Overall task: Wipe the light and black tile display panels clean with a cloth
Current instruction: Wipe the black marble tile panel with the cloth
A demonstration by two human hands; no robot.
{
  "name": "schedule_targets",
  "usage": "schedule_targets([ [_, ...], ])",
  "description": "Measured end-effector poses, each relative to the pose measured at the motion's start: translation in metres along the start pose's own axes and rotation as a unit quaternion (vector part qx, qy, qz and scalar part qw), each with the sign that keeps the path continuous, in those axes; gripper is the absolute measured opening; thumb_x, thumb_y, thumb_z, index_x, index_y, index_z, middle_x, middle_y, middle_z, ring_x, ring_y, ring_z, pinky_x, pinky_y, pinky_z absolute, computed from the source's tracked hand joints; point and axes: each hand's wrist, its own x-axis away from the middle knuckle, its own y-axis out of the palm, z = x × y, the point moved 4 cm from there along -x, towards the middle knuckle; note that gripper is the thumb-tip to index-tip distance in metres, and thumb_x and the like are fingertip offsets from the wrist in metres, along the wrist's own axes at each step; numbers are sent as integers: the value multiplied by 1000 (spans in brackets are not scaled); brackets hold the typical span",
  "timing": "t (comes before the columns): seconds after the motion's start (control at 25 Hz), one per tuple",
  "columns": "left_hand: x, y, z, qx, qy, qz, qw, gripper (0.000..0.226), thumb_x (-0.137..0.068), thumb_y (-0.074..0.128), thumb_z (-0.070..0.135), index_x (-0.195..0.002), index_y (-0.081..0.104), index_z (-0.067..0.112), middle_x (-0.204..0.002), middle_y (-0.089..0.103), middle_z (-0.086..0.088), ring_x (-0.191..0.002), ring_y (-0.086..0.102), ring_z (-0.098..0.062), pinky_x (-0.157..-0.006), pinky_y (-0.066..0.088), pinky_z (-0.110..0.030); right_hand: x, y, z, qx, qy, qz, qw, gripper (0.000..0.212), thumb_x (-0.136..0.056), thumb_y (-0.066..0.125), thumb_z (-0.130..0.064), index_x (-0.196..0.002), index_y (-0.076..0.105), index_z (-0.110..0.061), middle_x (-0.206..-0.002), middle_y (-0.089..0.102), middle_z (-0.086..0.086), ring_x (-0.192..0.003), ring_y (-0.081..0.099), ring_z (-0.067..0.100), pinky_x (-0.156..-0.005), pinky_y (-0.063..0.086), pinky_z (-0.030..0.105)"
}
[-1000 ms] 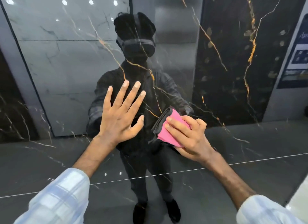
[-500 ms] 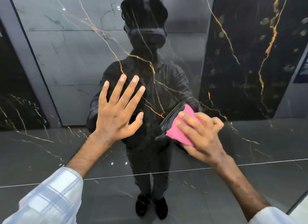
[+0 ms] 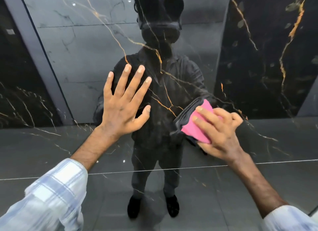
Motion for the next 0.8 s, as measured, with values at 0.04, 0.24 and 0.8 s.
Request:
schedule_targets([
  [0.04,0,-1,-1,9,4,-4,1000,68,-94,60,38,-155,47,10,-164,36,-17,-154,28,-43,-124,13,-64,3,-1,1,-2,88,22,996,53,-90,61,-42,-138,55,-21,-152,47,0,-120,52,35,-87,31,54],
  [0.24,11,-13,-8,85,50,-16,995,62,-95,63,33,-152,52,11,-165,32,-17,-156,28,-37,-123,16,-63,22,31,-57,11,-33,-48,998,59,-85,56,-40,-142,49,-26,-157,37,0,-117,51,37,-86,32,50],
  [0.8,106,-13,-24,47,-15,-90,995,74,-90,61,42,-159,39,23,-172,17,-4,-161,9,-28,-124,3,-58,54,35,-64,-61,317,41,945,71,-73,75,-33,-139,51,-21,-148,43,9,-128,46,35,-102,35,51],
])
